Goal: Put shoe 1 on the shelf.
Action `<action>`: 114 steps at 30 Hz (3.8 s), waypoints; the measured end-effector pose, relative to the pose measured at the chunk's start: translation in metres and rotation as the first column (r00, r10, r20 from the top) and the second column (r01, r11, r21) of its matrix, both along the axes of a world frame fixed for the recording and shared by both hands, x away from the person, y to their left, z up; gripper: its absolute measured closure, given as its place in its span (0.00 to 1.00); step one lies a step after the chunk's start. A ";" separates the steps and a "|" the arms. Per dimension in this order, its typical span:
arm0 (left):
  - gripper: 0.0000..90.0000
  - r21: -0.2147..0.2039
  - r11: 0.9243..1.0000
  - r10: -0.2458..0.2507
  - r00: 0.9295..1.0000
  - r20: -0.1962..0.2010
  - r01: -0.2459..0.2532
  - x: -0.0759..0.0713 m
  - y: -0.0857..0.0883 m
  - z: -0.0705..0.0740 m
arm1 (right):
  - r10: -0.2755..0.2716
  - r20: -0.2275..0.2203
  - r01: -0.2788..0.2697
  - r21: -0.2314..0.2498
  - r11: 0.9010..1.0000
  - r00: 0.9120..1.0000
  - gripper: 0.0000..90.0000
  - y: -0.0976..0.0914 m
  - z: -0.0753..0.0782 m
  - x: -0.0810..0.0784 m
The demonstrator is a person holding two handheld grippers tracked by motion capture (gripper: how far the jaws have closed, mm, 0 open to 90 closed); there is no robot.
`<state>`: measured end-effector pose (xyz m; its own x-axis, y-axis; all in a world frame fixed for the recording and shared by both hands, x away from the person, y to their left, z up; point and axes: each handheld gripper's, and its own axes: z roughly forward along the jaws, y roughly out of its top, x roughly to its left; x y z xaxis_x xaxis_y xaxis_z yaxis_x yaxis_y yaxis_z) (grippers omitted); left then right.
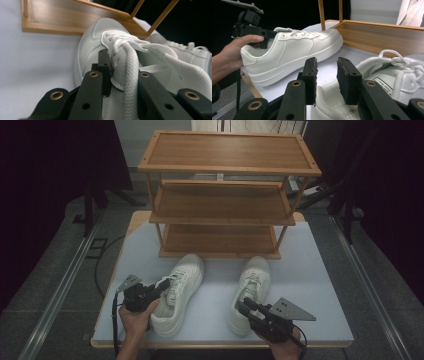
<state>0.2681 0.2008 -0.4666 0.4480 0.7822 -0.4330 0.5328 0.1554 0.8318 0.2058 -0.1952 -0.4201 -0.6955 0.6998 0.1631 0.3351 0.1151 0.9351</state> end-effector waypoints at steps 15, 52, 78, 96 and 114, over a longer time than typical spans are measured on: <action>0.91 -0.119 0.993 -0.009 0.998 0.057 0.016 -0.009 0.007 0.018 | -0.005 0.000 0.005 0.006 1.000 1.000 0.76 -0.002 0.001 0.000; 0.91 -0.214 0.974 -0.028 0.981 0.194 0.070 0.009 -0.013 0.100 | -0.011 0.012 0.011 0.039 0.999 1.000 0.76 -0.009 0.007 -0.002; 0.91 -0.215 0.976 0.024 0.982 0.188 0.017 0.043 -0.021 0.125 | -0.004 0.016 0.004 0.037 0.999 1.000 0.76 -0.007 0.007 -0.002; 0.91 -0.218 0.976 0.062 0.980 0.188 -0.020 0.075 -0.036 0.137 | 0.006 0.016 -0.007 0.035 0.999 1.000 0.76 -0.006 0.007 -0.002; 0.91 -0.227 0.970 0.123 0.977 0.172 -0.082 0.113 -0.043 0.148 | 0.013 0.013 -0.013 0.042 0.999 1.000 0.76 -0.006 0.008 -0.003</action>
